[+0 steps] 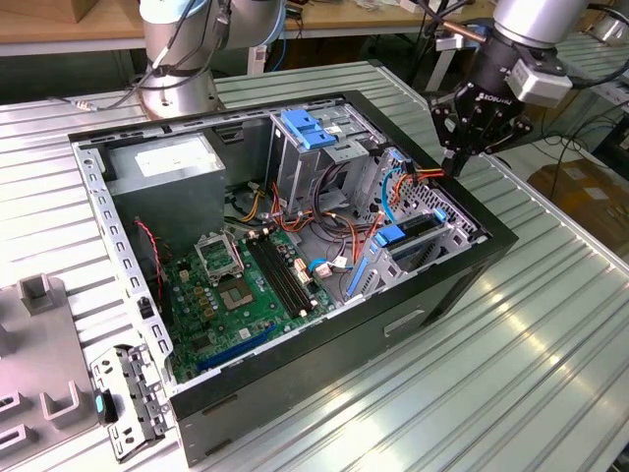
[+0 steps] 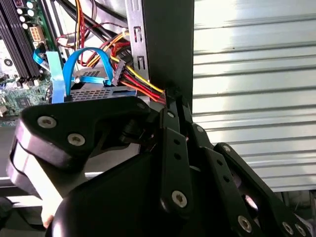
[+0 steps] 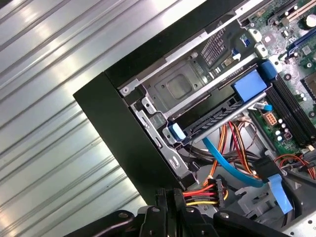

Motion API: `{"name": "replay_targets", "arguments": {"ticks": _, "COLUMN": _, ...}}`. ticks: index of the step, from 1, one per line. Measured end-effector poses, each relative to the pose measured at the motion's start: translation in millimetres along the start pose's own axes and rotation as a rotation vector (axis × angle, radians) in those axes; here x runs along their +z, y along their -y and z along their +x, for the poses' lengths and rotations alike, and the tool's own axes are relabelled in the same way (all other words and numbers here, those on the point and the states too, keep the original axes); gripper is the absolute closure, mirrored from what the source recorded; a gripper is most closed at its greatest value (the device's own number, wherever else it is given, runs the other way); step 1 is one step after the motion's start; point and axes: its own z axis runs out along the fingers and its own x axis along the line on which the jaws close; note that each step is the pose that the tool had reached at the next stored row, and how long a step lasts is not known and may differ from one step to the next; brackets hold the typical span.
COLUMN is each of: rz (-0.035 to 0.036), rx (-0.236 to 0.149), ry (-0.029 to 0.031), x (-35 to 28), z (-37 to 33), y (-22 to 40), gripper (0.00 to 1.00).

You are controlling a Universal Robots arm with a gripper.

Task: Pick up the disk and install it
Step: 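Insert the first disk wire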

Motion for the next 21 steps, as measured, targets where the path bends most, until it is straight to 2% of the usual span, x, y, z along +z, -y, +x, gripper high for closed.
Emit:
{"name": "replay_targets", "arguments": {"ticks": 3, "rz": 0.0, "rx": 0.0, "ry": 0.0, "x": -1.5, "z": 0.0, "y": 0.0, "gripper": 0.83}}
{"name": "replay_targets", "arguments": {"ticks": 6, "rz": -0.0003, "rx": 0.001, "ry": -0.0001, "x": -1.7, "z": -4.7, "y": -3.4, "gripper": 0.83}}
{"name": "replay_targets", "arguments": {"ticks": 9, "rz": -0.0031, "rx": 0.083, "ry": 0.0011, "x": -1.6, "z": -4.8, "y": -3.4, "gripper": 0.83}}
{"name": "replay_targets", "arguments": {"ticks": 16, "rz": -0.0075, "rx": 0.218, "ry": 0.0033, "x": -1.4, "z": -4.8, "y": -3.4, "gripper": 0.83}}
{"name": "replay_targets", "arguments": {"ticks": 18, "rz": -0.0092, "rx": 0.272, "ry": 0.0042, "x": -1.3, "z": -4.7, "y": -3.4, "gripper": 0.83}}
{"name": "replay_targets", "arguments": {"ticks": 19, "rz": -0.0096, "rx": 0.286, "ry": 0.0046, "x": -1.2, "z": -4.9, "y": -3.5, "gripper": 0.83}}
{"name": "replay_targets", "arguments": {"ticks": 21, "rz": -0.0099, "rx": 0.289, "ry": 0.0045, "x": -1.3, "z": -6.7, "y": -4.7, "gripper": 0.83}}
